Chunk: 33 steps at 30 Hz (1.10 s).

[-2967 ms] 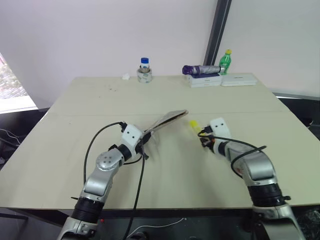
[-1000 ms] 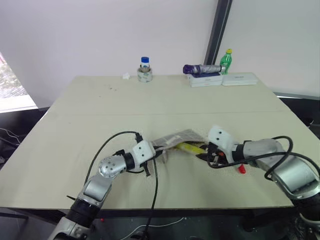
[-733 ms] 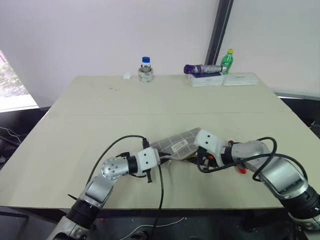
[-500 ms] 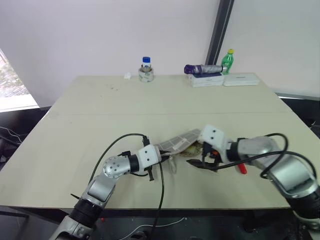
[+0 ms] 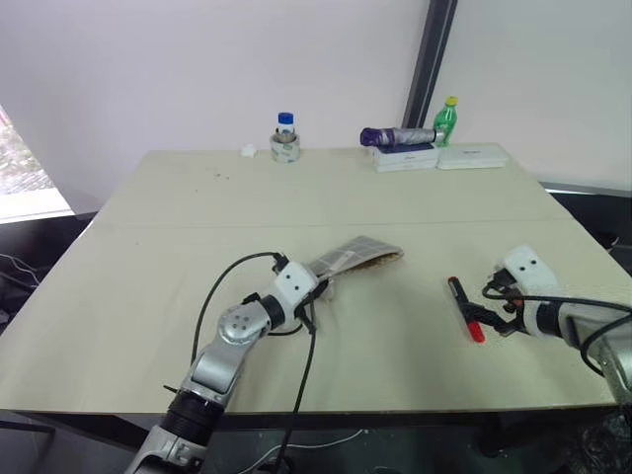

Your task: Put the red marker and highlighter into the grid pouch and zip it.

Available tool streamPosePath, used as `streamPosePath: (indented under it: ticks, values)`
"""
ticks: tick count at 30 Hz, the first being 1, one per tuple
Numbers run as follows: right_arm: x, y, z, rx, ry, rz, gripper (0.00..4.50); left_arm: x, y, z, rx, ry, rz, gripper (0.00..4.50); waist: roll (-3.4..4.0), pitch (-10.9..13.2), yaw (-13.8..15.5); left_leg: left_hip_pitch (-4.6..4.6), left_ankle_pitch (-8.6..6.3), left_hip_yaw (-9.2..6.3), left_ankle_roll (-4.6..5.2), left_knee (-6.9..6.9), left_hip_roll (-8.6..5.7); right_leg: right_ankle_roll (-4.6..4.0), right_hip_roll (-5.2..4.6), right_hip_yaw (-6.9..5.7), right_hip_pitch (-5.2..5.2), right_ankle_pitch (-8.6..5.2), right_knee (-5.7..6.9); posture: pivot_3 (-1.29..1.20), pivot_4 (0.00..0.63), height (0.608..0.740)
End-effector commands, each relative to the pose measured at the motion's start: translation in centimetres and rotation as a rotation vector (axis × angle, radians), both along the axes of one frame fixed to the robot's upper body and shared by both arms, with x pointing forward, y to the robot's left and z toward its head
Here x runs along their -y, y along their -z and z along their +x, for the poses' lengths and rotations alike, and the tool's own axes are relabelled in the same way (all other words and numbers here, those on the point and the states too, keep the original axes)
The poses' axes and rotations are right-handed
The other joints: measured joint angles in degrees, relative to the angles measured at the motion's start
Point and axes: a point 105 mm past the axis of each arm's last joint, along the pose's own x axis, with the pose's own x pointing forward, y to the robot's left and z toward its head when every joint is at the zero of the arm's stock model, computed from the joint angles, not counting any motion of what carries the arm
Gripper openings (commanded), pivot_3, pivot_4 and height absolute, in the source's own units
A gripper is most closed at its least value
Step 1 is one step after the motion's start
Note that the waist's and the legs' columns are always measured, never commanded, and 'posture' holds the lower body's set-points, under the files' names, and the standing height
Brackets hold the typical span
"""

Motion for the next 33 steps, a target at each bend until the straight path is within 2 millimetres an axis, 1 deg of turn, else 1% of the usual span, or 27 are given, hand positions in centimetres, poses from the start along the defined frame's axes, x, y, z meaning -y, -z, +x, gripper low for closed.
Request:
streamPosePath:
  ticks: [1,2,4,5,7,8,10,12,14,16,17,22,26,33]
  values:
    - [0.1,-0.1,-0.3,0.011,0.033,0.054,4.31,0.1,-1.3,0.2,0.042,-0.004,-0.015,0.0,0.0,0.0,0.0,0.0,0.0,0.0,0.0,0.02,0.0,0.0,-0.01,0.0,0.01,0.0,0.0,0.0,0.15,0.736]
    - [0.0,0.0,-0.4,0.008,0.037,0.067,4.07,0.1,-1.3,0.2,0.042,-0.004,-0.017,0.0,0.0,0.0,-0.02,0.0,0.0,0.0,0.0,0.03,0.0,0.0,-0.01,0.0,0.02,0.0,0.0,0.0,0.15,0.736]
    - [-0.2,0.2,-0.5,0.003,0.034,0.085,3.41,0.0,-1.3,0.3,0.043,-0.004,-0.017,0.0,0.01,0.0,-0.02,0.0,0.0,0.0,0.0,0.05,0.0,0.0,-0.01,0.0,0.03,0.0,0.0,0.0,0.15,0.736]
    - [-0.3,0.3,-0.5,0.0,0.031,0.084,2.96,0.0,-1.4,0.3,0.042,-0.003,-0.018,0.0,0.01,0.0,-0.01,0.0,0.0,-0.01,0.0,0.06,0.0,0.0,-0.01,0.0,0.03,0.0,0.0,0.0,0.15,0.736]
    - [-0.5,0.2,-0.4,0.005,0.028,0.081,1.88,-0.1,-1.4,0.5,0.043,-0.005,-0.017,0.0,0.01,0.0,-0.02,0.0,0.0,-0.01,0.0,0.06,-0.01,0.0,0.0,0.0,0.03,0.0,0.0,0.0,0.15,0.736]
    - [-0.5,-0.1,-0.4,0.016,0.019,0.07,1.31,-0.2,-1.4,0.5,0.044,-0.006,-0.017,0.0,0.01,0.0,-0.03,0.0,0.0,-0.01,0.0,0.06,0.0,0.0,0.0,0.0,0.03,0.0,0.0,0.0,0.15,0.736]
    - [-1.2,-1.3,-0.1,0.066,-0.052,0.002,0.33,-0.4,-1.6,0.6,0.046,-0.009,-0.021,0.0,0.01,0.0,-0.04,0.0,0.0,0.0,0.0,0.06,-0.01,0.01,-0.01,0.0,0.03,0.0,0.0,0.0,0.15,0.736]
    - [-3.2,-3.2,-0.2,0.144,-0.204,-0.101,0.32,-0.5,-1.7,0.7,0.048,-0.007,-0.028,0.0,0.05,0.0,-0.06,0.0,0.0,0.0,0.0,0.05,-0.01,0.01,-0.01,0.0,0.01,0.0,0.0,0.0,0.15,0.736]
    - [-6.0,-4.8,-1.0,0.194,-0.396,-0.173,0.32,-0.5,-1.9,0.6,0.05,0.004,-0.032,0.0,0.06,0.0,-0.15,0.0,0.0,0.02,0.0,0.04,-0.01,0.02,0.0,0.0,0.01,0.0,0.0,0.0,0.15,0.736]
    - [-7.6,-5.6,-1.4,0.214,-0.492,-0.197,0.32,-0.4,-2.0,0.5,0.052,0.015,-0.032,0.0,0.02,0.0,-0.26,0.0,0.0,0.03,0.0,0.03,0.0,0.02,0.02,0.0,0.01,-0.01,-0.01,0.0,0.15,0.736]
    - [-8.0,-5.8,-1.4,0.221,-0.515,-0.214,0.32,-0.4,-2.0,0.4,0.052,0.019,-0.032,0.0,0.01,0.01,-0.18,0.0,0.0,0.02,0.0,0.04,0.0,0.02,0.03,-0.01,0.02,-0.01,-0.02,0.0,0.15,0.736]
    - [-9.1,-6.2,-0.4,0.237,-0.545,-0.286,0.32,0.0,-2.1,0.0,0.055,0.043,-0.037,0.0,-0.02,0.02,0.18,0.0,0.0,-0.03,0.0,0.08,0.0,0.02,-0.03,-0.01,0.05,-0.01,-0.02,0.0,0.15,0.736]
    - [-9.1,-6.0,0.1,0.223,-0.554,-0.337,0.32,0.1,-2.1,-0.2,0.059,0.05,-0.032,0.0,-0.02,0.02,0.13,-0.03,0.0,-0.04,0.0,0.06,0.0,0.02,-0.03,-0.01,0.01,-0.01,-0.03,0.0,0.15,0.736]
    - [-9.2,-5.9,0.7,0.219,-0.559,-0.366,0.32,0.5,-1.7,-0.8,0.062,0.086,-0.005,0.0,-0.01,0.02,-0.03,-0.03,0.0,-0.04,0.0,0.05,0.01,0.01,-0.02,-0.01,0.0,-0.01,-0.03,0.0,0.15,0.736]
